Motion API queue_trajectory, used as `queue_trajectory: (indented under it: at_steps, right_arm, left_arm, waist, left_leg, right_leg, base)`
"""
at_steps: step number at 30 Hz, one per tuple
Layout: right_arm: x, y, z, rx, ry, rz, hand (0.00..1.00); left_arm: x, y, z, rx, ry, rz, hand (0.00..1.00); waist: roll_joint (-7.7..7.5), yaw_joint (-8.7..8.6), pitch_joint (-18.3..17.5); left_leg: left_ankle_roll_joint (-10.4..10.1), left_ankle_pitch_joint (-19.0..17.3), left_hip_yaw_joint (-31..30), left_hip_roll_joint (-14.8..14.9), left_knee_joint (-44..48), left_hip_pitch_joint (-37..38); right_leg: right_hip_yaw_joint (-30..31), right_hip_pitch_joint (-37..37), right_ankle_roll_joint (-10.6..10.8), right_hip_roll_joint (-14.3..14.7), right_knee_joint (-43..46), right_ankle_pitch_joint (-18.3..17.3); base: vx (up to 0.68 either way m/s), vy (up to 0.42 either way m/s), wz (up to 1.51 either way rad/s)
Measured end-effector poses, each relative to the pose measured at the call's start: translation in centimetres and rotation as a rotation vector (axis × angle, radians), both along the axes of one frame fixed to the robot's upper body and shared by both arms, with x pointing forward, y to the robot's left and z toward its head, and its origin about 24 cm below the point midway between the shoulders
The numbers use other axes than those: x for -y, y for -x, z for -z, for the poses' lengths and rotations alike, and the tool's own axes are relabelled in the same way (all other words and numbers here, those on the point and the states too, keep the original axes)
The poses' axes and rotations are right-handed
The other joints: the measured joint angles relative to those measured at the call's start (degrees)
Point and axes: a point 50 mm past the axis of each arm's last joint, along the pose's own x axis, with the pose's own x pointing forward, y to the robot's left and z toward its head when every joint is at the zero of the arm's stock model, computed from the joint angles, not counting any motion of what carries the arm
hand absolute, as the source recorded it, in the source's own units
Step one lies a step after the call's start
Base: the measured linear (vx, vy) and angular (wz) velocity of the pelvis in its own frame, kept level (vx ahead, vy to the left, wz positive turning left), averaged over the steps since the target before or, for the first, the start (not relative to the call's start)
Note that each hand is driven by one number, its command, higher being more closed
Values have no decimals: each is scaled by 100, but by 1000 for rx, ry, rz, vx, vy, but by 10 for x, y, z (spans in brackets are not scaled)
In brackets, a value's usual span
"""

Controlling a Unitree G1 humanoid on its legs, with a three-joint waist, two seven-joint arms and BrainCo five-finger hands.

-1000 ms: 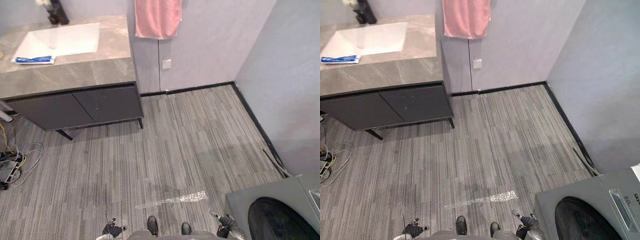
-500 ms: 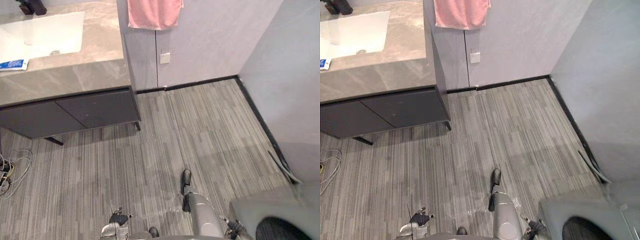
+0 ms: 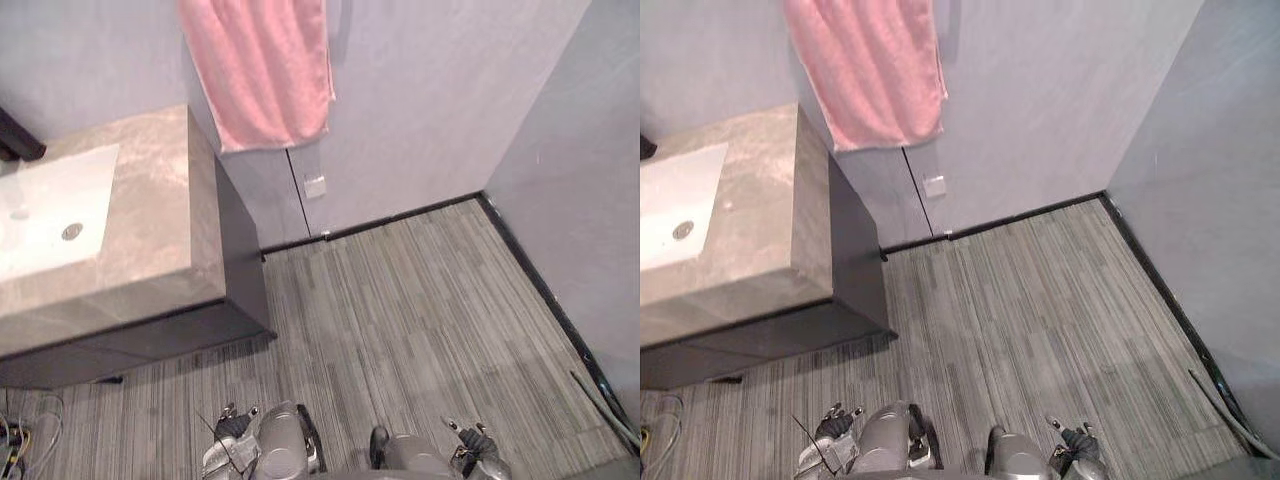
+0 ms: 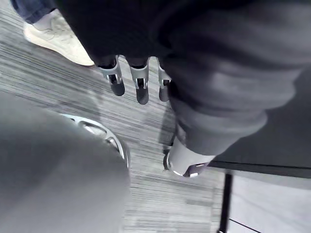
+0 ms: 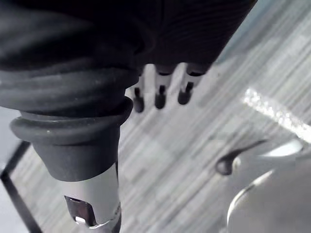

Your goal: Organize washtable

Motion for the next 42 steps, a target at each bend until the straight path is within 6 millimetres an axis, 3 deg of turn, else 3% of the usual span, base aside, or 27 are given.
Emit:
queue_trajectory:
  at_steps: [1,3,4,5,6,7,8,9,11,12,13,14,15,18,19,21,22,23,26,27,30,35,38,42]
  right_arm:
    - [-1,2,1,-8,-2,-2,0]
    - [-2,5,3,-29,0,-20,0]
    - [0,4,3,-38,7,-37,0]
    - [0,6,4,-50,7,-44,0]
    - [-2,13,7,-84,-6,-48,0]
    - [-10,14,10,-97,-26,-81,0]
    - [-13,16,11,-102,-36,-93,0]
    - [-17,19,12,-114,-50,-103,0]
    - [-14,22,13,-125,-50,-87,0]
    - [-14,21,13,-123,-50,-86,0]
    - [-15,20,13,-114,-56,-85,0]
    - [-12,19,12,-106,-52,-82,0]
    - [-11,19,12,-102,-49,-81,0]
    - [-8,13,9,-76,-35,-82,0]
    - [-6,13,9,-72,-32,-76,0]
    - [1,13,7,-76,-15,-72,0]
    - [2,15,8,-84,-14,-68,0]
    - [1,16,8,-87,-17,-68,0]
    - [13,13,5,-79,16,-43,0]
    - [13,14,5,-84,17,-42,0]
    - [12,17,6,-96,15,-38,0]
    - [6,17,7,-97,0,-42,0]
    - [5,20,8,-110,-4,-60,0]
    - [9,25,8,-135,22,-118,0]
  left_arm:
    - [0,1,0,2,0,-7,0]
    - [-1,2,0,4,6,-23,0]
    - [-2,4,1,0,4,-27,0]
    - [-4,4,0,1,1,-34,0]
    - [-9,8,1,-8,-9,-42,0]
    - [-18,15,2,-31,-28,-46,0]
    - [-22,21,3,-57,-25,-70,0]
    - [-31,40,8,-129,-29,-95,0]
    - [-30,62,14,-217,-10,-90,0]
    - [-28,70,17,-253,6,-103,0]
    - [-28,85,19,-305,16,-106,0]
    - [-26,103,21,-351,20,-100,0]
    - [-24,108,21,-364,20,-93,0]
    - [-19,125,22,-410,21,-115,0]
    - [-18,124,22,-407,22,-115,0]
    - [-18,119,22,-392,19,-112,0]
    - [-19,118,21,-387,13,-111,0]
    - [-21,117,21,-382,7,-110,0]
    - [-10,115,23,-382,34,-110,0]
    - [-10,115,23,-381,34,-109,0]
    - [-11,108,23,-366,29,-105,0]
    - [-19,106,21,-367,0,-65,0]
    - [-17,106,22,-369,3,-46,0]
    - [-16,97,21,-347,2,-41,0]
  waist:
    - [-51,-4,-32]
    - [-31,10,-71]
    - [24,29,-109]
    - [-10,65,-126]
    - [-159,162,-287]
    - [-384,179,-442]
    - [-469,182,-520]
    - [-615,161,-624]
    - [-661,109,-645]
    - [-646,109,-635]
    - [-600,111,-605]
    - [-551,141,-577]
    - [-481,143,-545]
    - [-359,125,-524]
    - [-339,117,-515]
    - [-281,3,-480]
    - [-342,-33,-496]
    - [-475,-25,-517]
    - [-51,-28,-456]
    - [-29,-45,-454]
    - [-67,-35,-429]
    - [-265,-22,-436]
    - [-252,-27,-439]
    - [-182,-33,-458]
  left_leg:
    - [-25,190,-90,-184,-987,-52]
    - [-78,529,-347,-290,-2032,-210]
    - [-81,619,-471,-232,-2320,-330]
    - [-30,1016,-487,-238,-2233,-326]
    - [99,1584,-433,-328,-2172,-279]
    - [236,1677,-452,-508,-2098,-296]
    - [288,1707,-466,-582,-2054,-295]
    - [581,1619,-404,-730,-1895,-243]
    - [782,1360,-356,-928,-1902,69]
    - [839,1282,-331,-979,-1976,270]
    - [885,1253,-330,-1022,-2112,611]
    - [886,1253,-295,-1058,-2405,1091]
    - [886,1253,-295,-1065,-2585,1353]
    - [884,1252,-435,-1062,-3198,2022]
    - [882,1253,-500,-1061,-3232,2032]
    - [759,1232,-765,-1042,-3240,2046]
    - [598,1187,-890,-1080,-3227,2059]
    - [546,1168,-925,-1149,-3229,2075]
    - [273,1212,-950,-801,-3432,2160]
    - [218,1245,-951,-744,-3482,2163]
    - [31,1370,-970,-588,-3705,2197]
    - [10,1385,-979,-599,-3709,2303]
    - [-12,1363,-1021,-602,-3651,2252]
    - [-114,1050,-1195,-464,-2919,1791]
  right_leg:
    - [130,223,117,-143,-199,-68]
    - [318,538,299,-236,-450,-206]
    - [445,719,398,-236,-571,-328]
    - [509,829,464,-295,-623,-400]
    - [671,927,487,-476,-664,-416]
    - [799,791,435,-628,-497,-272]
    - [841,692,508,-708,-322,-188]
    - [928,491,718,-828,203,-56]
    - [936,9,1436,-946,1558,409]
    - [970,-307,1947,-958,2379,619]
    - [898,-602,2004,-953,3271,627]
    - [641,-772,1989,-977,3812,623]
    - [454,-850,1973,-1011,3982,614]
    - [-498,-1451,1379,-1304,3981,182]
    - [-566,-1571,1402,-1330,3779,91]
    - [-582,-1740,1327,-1302,2681,35]
    - [-442,-1678,1223,-1262,1649,328]
    - [-358,-1624,1208,-1263,1162,527]
    - [-450,-1390,1026,-873,678,521]
    - [-497,-1381,1000,-830,632,538]
    - [-623,-1302,898,-673,426,655]
    - [-610,-1132,939,-721,337,695]
    - [-643,-1099,939,-743,375,665]
    - [-773,-1283,831,-699,731,352]
  base:
    - [364,147,-45]
    - [468,250,-54]
    - [610,421,-58]
    - [670,472,-68]
    - [709,461,-65]
    - [607,357,-60]
    - [609,348,-35]
    - [631,349,-2]
    - [553,291,18]
    - [419,202,25]
    - [562,255,26]
    - [456,200,24]
    - [454,165,19]
    - [265,24,33]
    - [198,-81,59]
    - [161,-184,77]
    - [130,-226,66]
    - [131,-273,32]
    - [86,-229,-6]
    - [72,-203,-1]
    - [20,-106,9]
    - [0,-12,4]
    - [-31,1,9]
    - [-18,-78,19]
